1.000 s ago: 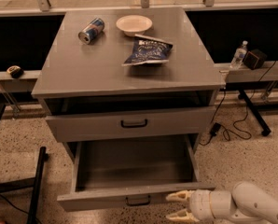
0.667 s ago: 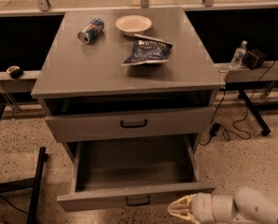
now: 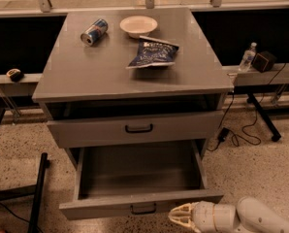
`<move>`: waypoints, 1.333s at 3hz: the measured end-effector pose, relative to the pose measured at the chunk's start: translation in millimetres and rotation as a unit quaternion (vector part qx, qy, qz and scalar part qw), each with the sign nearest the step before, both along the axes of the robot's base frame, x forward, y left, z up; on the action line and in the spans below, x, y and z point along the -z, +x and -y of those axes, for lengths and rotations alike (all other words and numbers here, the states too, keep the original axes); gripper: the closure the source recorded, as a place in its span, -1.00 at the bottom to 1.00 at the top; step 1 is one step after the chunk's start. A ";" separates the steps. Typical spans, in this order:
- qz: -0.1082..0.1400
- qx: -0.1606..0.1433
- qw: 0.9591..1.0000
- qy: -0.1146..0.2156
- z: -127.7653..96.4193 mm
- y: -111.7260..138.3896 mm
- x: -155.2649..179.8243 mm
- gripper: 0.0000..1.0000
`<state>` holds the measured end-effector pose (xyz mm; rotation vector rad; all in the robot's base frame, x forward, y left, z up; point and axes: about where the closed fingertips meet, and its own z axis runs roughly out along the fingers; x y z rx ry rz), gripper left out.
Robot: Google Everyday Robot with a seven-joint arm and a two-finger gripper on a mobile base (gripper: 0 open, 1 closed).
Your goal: Close middle drawer
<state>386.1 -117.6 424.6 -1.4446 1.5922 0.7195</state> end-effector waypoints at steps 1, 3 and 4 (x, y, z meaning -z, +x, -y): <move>0.022 0.033 0.998 0.042 -11.0 19.3 28.6 1.00; 0.026 0.125 0.989 0.076 -47.3 57.9 86.8 1.00; 0.026 0.167 0.982 0.089 -51.4 91.5 96.0 1.00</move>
Offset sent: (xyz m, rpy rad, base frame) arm 0.0570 0.0452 -0.0994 0.1585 -0.0732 -0.2407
